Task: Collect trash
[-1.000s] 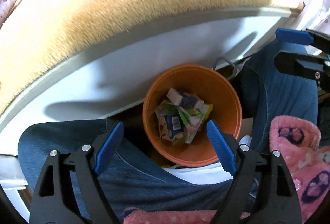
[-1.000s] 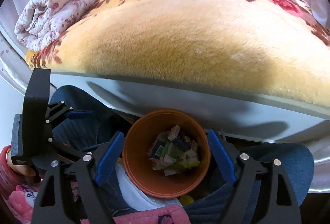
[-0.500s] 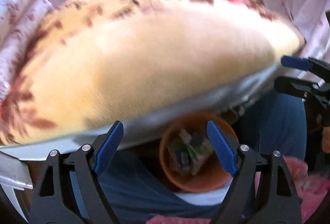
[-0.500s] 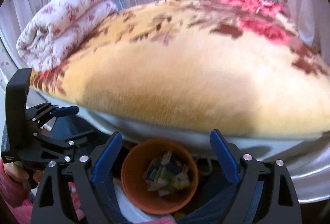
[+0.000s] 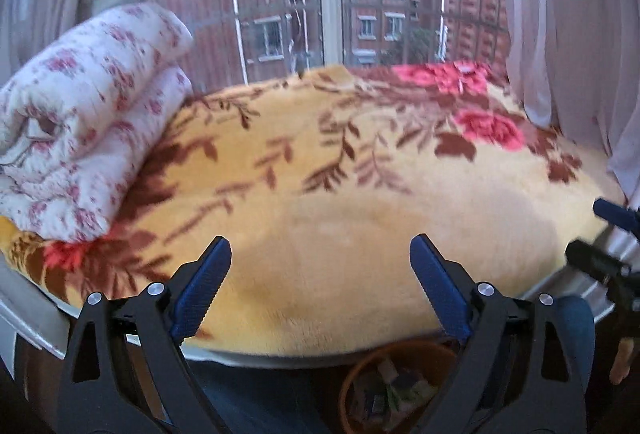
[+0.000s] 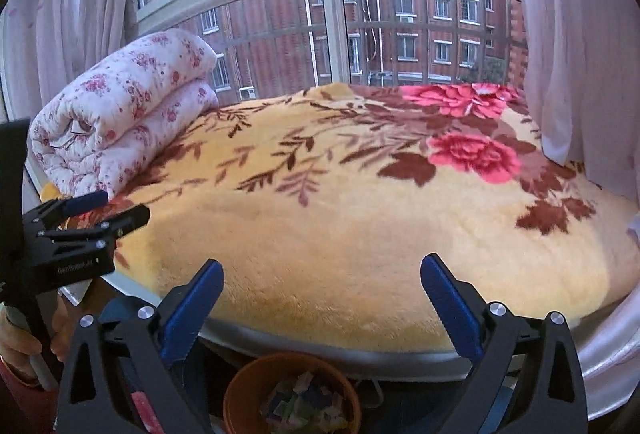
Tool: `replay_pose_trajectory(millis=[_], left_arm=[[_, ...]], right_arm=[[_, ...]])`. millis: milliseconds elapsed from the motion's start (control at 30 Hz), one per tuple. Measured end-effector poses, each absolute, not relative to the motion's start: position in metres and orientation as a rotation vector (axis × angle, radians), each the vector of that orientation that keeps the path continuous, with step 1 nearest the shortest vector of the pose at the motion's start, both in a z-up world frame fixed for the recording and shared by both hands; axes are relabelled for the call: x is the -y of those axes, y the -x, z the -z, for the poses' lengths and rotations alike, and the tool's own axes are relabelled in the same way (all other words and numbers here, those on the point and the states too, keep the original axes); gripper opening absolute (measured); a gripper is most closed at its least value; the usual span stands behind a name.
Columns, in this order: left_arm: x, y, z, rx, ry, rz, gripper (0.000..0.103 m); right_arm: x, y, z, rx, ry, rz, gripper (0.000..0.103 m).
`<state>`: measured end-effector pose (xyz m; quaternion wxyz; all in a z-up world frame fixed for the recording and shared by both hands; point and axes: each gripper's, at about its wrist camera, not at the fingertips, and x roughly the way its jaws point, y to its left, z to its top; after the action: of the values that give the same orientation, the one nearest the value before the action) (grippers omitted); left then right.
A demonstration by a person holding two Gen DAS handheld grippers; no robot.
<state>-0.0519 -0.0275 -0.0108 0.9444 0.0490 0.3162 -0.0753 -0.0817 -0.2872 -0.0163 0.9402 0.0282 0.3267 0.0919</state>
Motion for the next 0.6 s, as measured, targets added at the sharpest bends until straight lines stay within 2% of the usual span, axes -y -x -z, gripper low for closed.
replay_pose_trajectory(millis=[600], left_arm=[[0.032, 0.057, -0.018, -0.552, -0.060, 0.154, 0.091]], right_arm=[[0.288, 0.079, -0.010, -0.596, -0.052, -0.183, 0.097]])
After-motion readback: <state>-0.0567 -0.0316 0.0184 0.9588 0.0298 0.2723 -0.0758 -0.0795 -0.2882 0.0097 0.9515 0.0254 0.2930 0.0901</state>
